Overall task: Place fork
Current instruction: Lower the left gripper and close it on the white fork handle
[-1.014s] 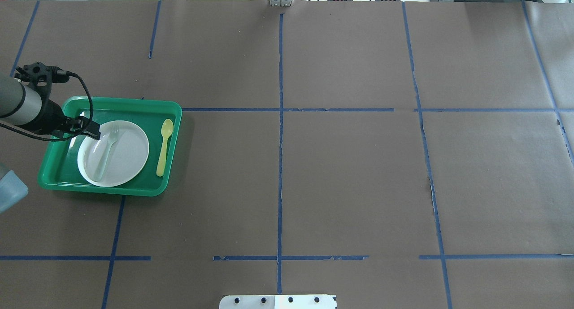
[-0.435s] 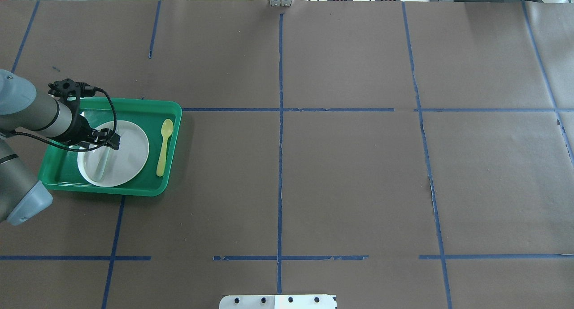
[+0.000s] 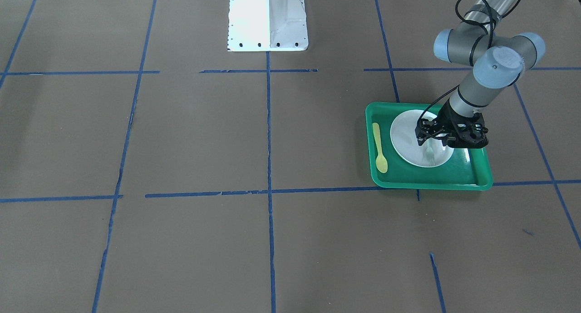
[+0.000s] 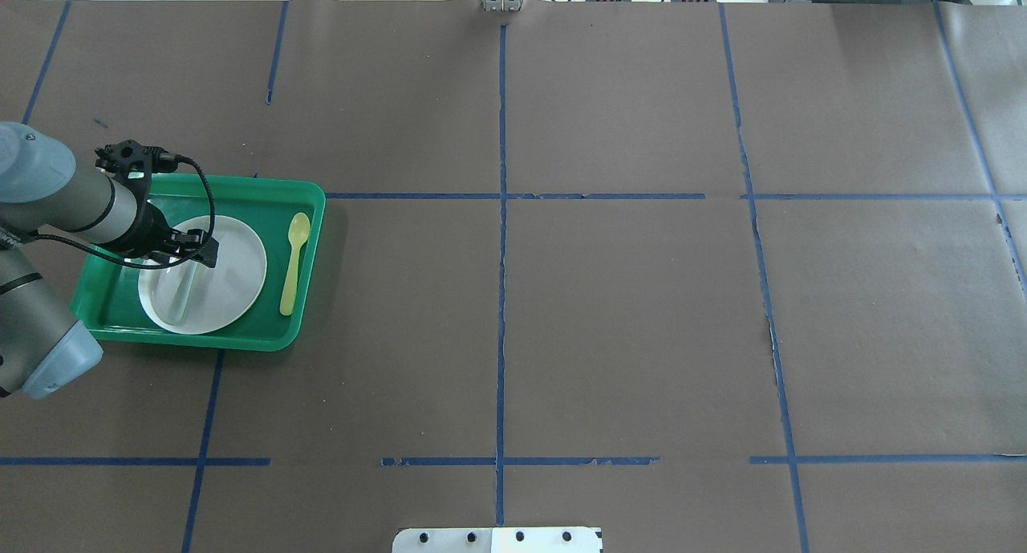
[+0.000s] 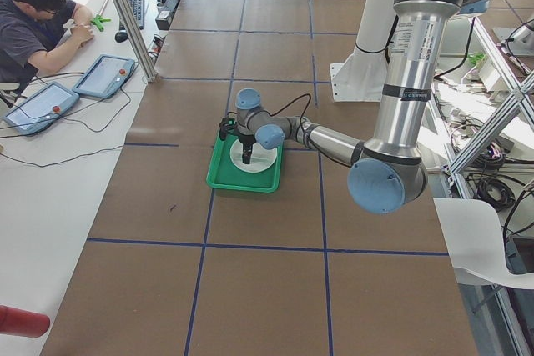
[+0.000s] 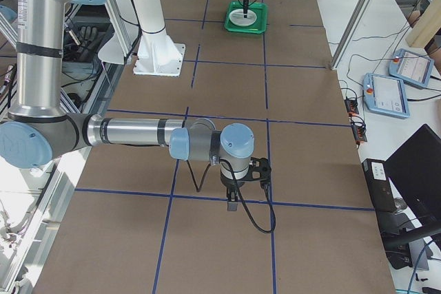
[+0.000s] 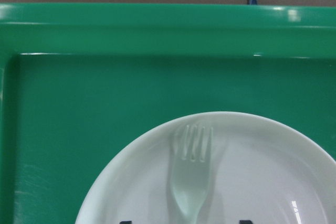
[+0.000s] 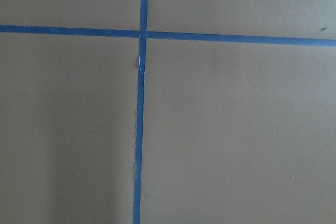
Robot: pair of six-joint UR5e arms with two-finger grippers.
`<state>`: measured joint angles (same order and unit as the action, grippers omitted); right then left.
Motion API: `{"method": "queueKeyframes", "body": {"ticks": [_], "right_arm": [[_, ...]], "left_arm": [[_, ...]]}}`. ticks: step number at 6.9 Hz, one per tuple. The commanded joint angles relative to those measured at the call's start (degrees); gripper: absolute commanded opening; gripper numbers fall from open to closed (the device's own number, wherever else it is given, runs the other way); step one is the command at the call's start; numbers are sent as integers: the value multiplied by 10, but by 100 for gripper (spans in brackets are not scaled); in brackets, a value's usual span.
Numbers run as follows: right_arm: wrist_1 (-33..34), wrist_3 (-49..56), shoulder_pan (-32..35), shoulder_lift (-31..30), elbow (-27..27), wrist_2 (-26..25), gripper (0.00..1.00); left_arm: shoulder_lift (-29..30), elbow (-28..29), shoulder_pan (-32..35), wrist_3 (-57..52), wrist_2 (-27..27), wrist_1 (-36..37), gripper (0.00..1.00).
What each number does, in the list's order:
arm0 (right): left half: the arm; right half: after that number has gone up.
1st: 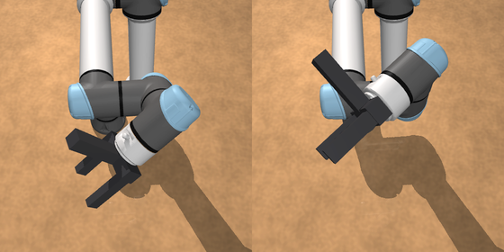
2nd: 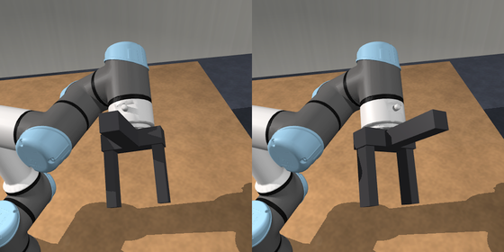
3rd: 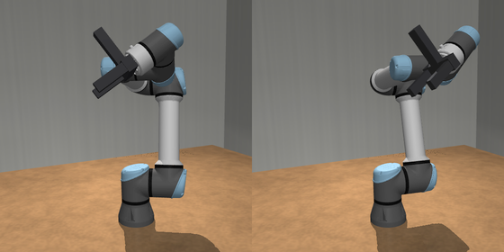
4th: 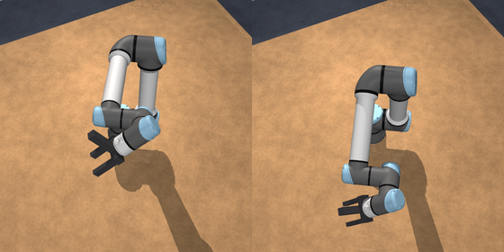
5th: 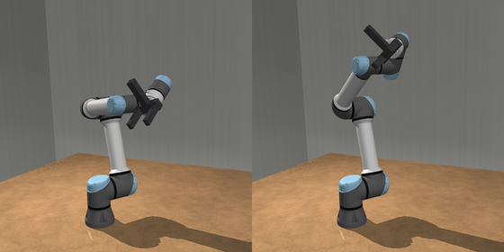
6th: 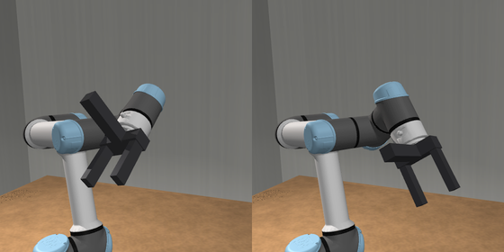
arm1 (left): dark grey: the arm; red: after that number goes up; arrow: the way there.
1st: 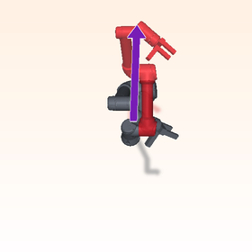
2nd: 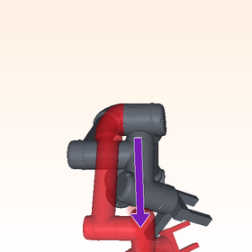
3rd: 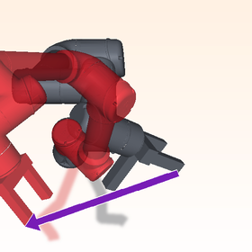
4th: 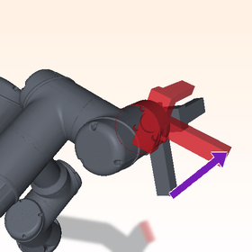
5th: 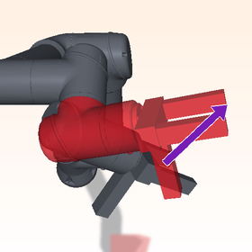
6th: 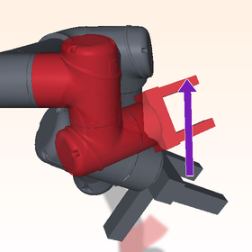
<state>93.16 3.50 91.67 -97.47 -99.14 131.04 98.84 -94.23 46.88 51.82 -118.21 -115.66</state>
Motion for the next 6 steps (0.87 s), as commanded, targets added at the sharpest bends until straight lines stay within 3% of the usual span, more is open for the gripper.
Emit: {"method": "queueKeyframes", "body": {"ticks": [1, 3, 4, 6], "right_arm": [[0, 0, 0, 0, 0, 0, 100], [0, 0, 0, 0, 0, 0, 100], [0, 0, 0, 0, 0, 0, 100], [0, 0, 0, 0, 0, 0, 100]], "left_arm": [[0, 5, -3, 0, 0, -1, 74], [1, 9, -4, 1, 0, -2, 74], [1, 9, -4, 1, 0, -2, 68], [0, 7, -4, 1, 0, -2, 25]]}}
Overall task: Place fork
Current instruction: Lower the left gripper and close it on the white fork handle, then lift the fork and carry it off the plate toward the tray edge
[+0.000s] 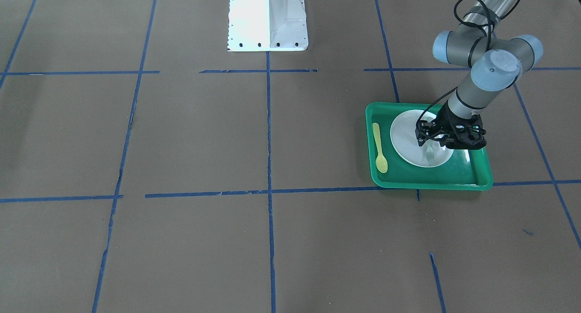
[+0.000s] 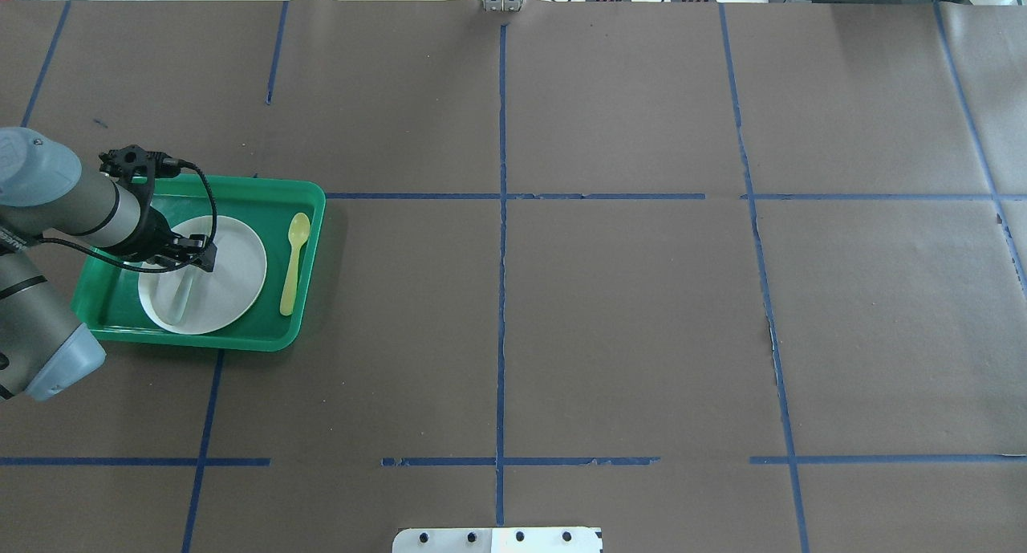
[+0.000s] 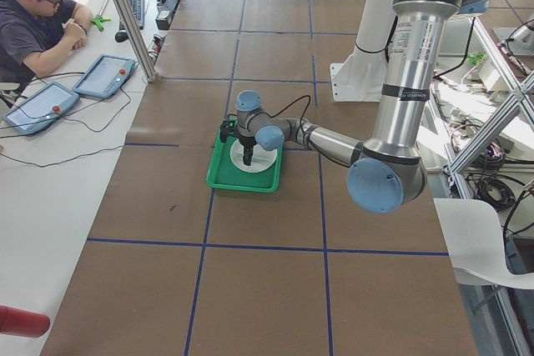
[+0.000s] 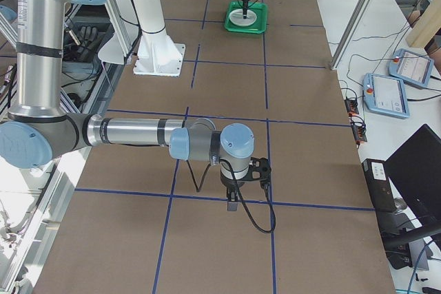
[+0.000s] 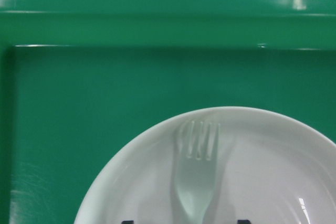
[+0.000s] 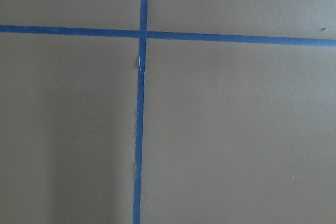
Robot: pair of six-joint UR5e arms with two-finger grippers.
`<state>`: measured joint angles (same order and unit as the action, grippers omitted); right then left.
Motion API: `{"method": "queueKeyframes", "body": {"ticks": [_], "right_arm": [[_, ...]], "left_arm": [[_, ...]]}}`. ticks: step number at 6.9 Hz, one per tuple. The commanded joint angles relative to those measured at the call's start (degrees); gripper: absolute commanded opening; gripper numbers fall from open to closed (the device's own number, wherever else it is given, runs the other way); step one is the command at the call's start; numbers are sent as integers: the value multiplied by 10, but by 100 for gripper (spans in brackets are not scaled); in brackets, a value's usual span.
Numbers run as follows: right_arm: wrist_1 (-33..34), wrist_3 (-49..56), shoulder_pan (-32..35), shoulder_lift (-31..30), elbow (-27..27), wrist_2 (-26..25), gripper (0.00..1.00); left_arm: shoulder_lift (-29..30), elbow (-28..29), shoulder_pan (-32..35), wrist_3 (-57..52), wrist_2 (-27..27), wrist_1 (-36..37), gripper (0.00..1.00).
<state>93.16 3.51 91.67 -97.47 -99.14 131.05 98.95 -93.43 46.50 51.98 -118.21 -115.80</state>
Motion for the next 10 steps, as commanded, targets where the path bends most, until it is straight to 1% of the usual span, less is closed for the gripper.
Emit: {"method": "queueKeyframes", "body": {"ticks": [1, 2, 3, 4, 5, 6, 7, 8, 10], "right_arm": [[0, 0, 0, 0, 0, 0, 100], [0, 0, 0, 0, 0, 0, 100], [0, 0, 0, 0, 0, 0, 100], [0, 0, 0, 0, 0, 0, 100], [0, 0, 0, 0, 0, 0, 100], [0, 0, 0, 0, 0, 0, 100], [0, 0, 0, 0, 0, 0, 100], [0, 0, 0, 0, 0, 0, 100], [0, 0, 0, 0, 0, 0, 100]], "left_arm": [[-1, 0, 0, -5, 0, 0, 15], [-1, -2, 0, -4, 0, 0, 6], [-1, -8, 0, -3, -1, 0, 0], [-4, -22, 3, -4, -3, 2, 0], [-12, -55, 7, -5, -5, 10, 0], [-13, -65, 16, -6, -5, 16, 0], [-30, -64, 18, -7, -6, 8, 0], [-34, -56, 22, -7, -5, 7, 0], [-46, -42, 44, -43, -1, 6, 0]]}}
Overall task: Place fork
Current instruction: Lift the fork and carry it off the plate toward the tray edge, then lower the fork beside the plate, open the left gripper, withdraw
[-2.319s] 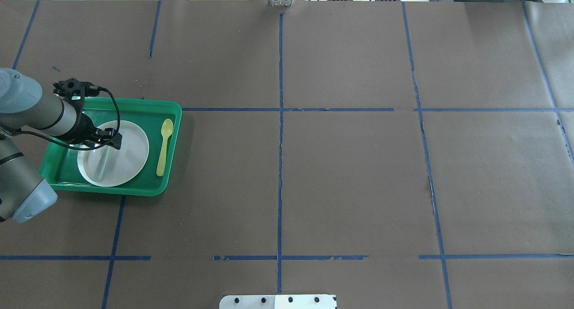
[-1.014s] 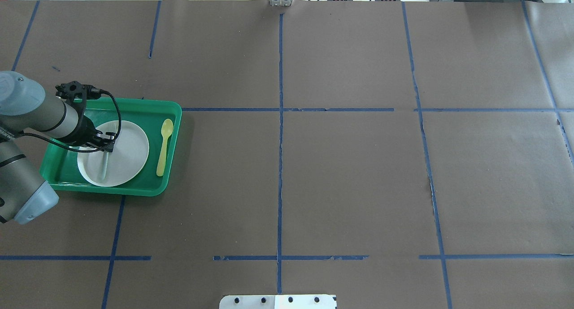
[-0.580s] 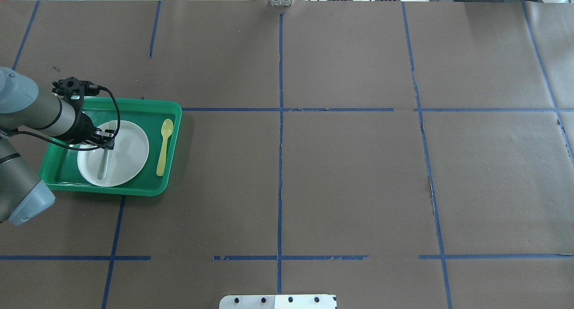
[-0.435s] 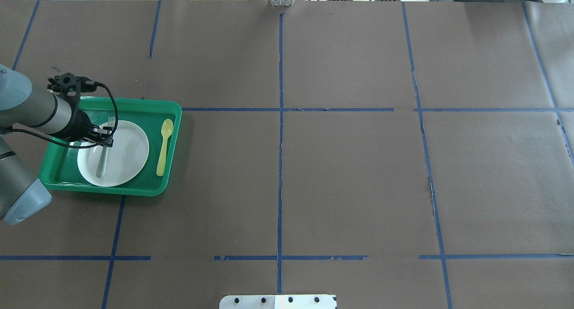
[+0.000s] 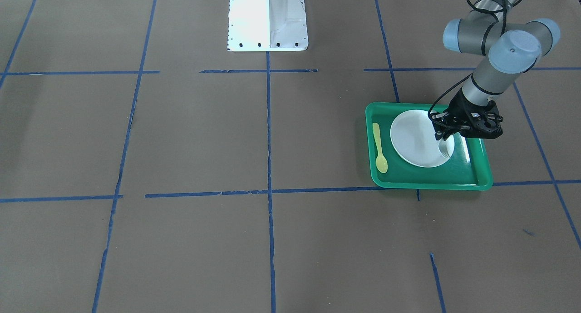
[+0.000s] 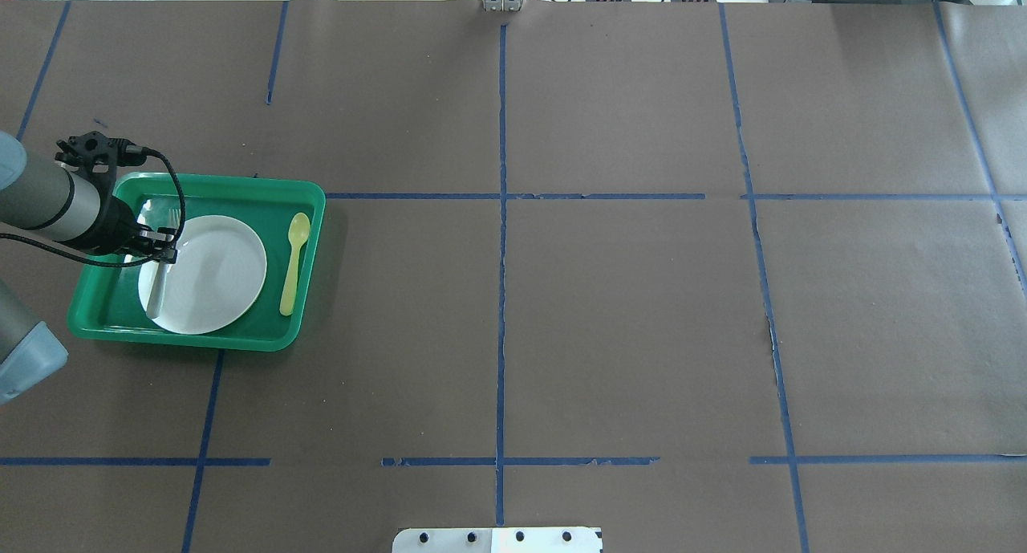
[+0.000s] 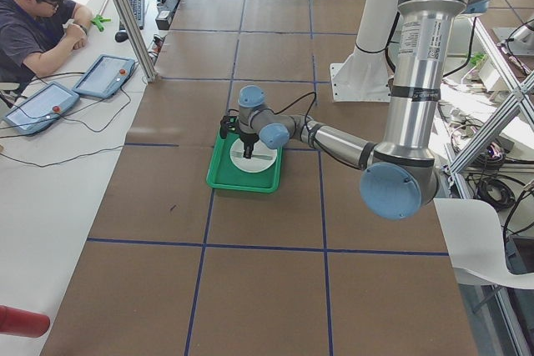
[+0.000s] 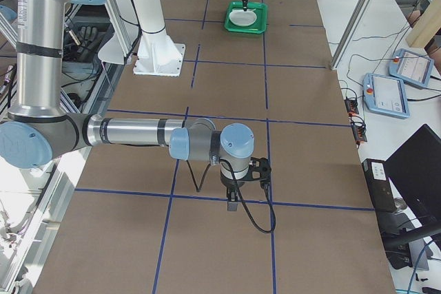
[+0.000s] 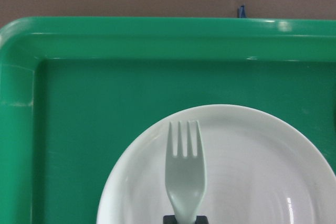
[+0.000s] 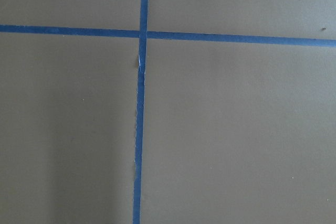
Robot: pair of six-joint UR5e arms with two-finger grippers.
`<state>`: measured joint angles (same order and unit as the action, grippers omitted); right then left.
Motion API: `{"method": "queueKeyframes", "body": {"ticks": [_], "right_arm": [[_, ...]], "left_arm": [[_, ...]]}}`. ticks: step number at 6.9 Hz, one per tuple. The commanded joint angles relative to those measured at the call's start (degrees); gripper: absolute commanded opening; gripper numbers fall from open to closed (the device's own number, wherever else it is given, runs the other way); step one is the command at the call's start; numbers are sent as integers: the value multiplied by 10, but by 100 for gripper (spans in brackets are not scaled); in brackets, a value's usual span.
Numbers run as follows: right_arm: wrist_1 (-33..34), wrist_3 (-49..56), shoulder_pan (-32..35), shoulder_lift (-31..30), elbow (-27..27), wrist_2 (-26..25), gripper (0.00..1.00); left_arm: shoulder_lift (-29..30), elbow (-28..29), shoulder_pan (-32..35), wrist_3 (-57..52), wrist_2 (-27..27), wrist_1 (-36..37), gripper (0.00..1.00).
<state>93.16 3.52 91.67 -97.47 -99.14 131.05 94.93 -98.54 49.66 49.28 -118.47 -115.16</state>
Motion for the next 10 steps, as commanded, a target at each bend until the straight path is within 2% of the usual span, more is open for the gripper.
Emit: {"method": "queueKeyframes", "body": {"ticks": [1, 5, 6, 8, 10], "right_arm": [[0, 0, 0, 0, 0, 0, 100], [0, 0, 0, 0, 0, 0, 100], [0, 0, 0, 0, 0, 0, 100], [0, 0, 0, 0, 0, 0, 100], [0, -1, 0, 0, 0, 0, 100]], "left_arm": [[-18, 12, 27, -41, 2, -1, 0], [-20, 29, 33, -51, 2, -1, 0], [-20, 30, 32, -51, 2, -1, 99], [-19, 23, 38, -51, 2, -5, 100], [-13, 4, 82, -86, -6, 4, 100]]}}
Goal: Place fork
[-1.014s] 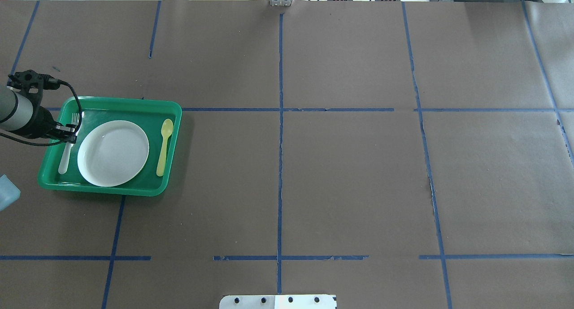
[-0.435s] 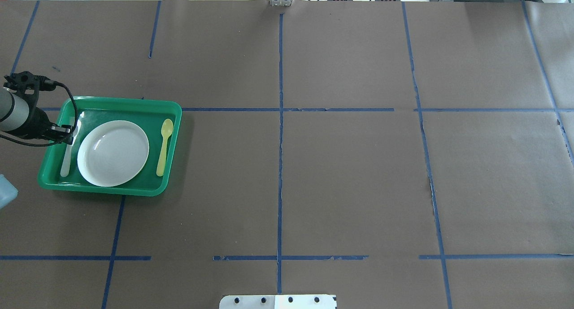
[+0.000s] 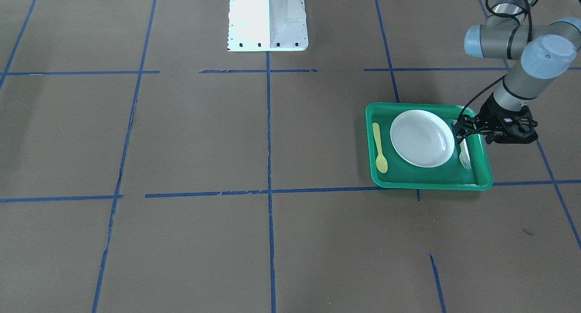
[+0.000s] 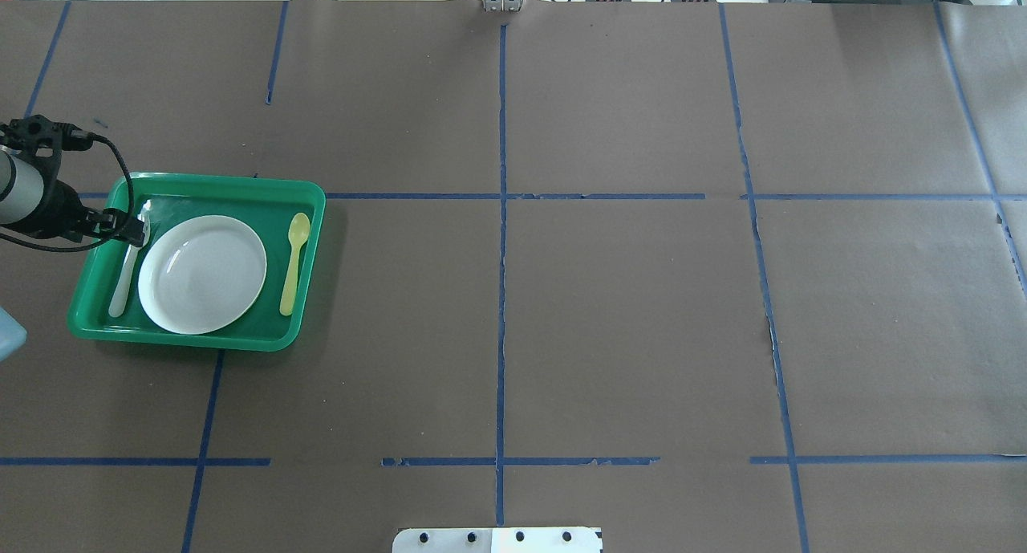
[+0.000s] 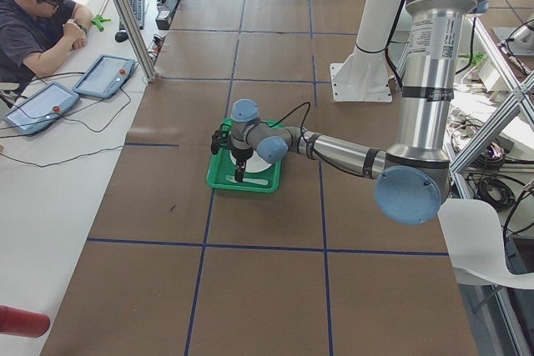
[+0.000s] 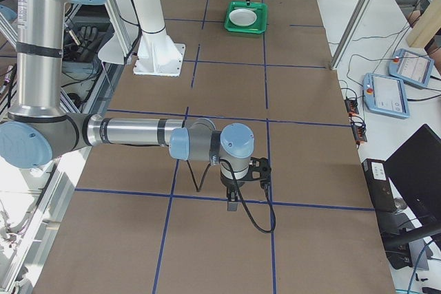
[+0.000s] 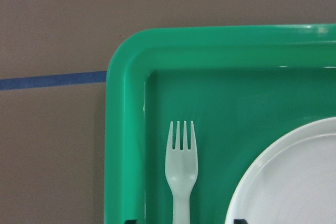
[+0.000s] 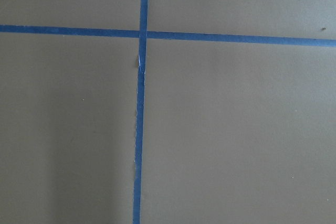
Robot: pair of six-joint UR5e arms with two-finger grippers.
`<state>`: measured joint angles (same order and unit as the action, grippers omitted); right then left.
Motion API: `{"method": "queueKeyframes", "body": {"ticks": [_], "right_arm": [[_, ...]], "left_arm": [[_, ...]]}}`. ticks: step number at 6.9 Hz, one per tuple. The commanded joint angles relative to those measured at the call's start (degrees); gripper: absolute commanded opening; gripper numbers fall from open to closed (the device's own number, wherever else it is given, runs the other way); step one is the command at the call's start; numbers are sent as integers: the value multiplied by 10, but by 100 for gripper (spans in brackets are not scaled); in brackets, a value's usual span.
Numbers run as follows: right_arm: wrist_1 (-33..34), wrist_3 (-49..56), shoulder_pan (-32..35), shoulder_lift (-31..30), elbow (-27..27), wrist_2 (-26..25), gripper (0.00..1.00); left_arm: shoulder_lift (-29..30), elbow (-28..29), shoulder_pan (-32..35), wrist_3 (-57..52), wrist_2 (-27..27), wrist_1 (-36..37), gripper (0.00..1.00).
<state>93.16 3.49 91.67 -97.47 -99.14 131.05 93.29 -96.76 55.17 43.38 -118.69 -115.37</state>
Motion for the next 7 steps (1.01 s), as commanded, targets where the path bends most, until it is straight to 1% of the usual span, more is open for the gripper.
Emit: {"method": "queueKeyframes", "body": {"ticks": [1, 2, 3, 4, 5, 6, 7], "right_arm": [[0, 0, 0, 0, 0, 0, 100], [0, -1, 0, 0, 0, 0, 100], [0, 0, 0, 0, 0, 0, 100], [0, 0, 0, 0, 0, 0, 100], [0, 0, 0, 0, 0, 0, 100], [0, 0, 0, 0, 0, 0, 100], [0, 0, 0, 0, 0, 0, 100]], "left_arm": [[5, -31, 74, -99, -16, 29, 100], [5, -49, 122, -193, -54, 76, 100], [5, -55, 180, -289, -77, 114, 100], [0, -53, 227, -389, -98, 137, 100], [-5, -42, 293, -513, -108, 147, 100], [-5, -24, 347, -610, -112, 210, 100], [-3, 4, 373, -633, -124, 263, 100]]}}
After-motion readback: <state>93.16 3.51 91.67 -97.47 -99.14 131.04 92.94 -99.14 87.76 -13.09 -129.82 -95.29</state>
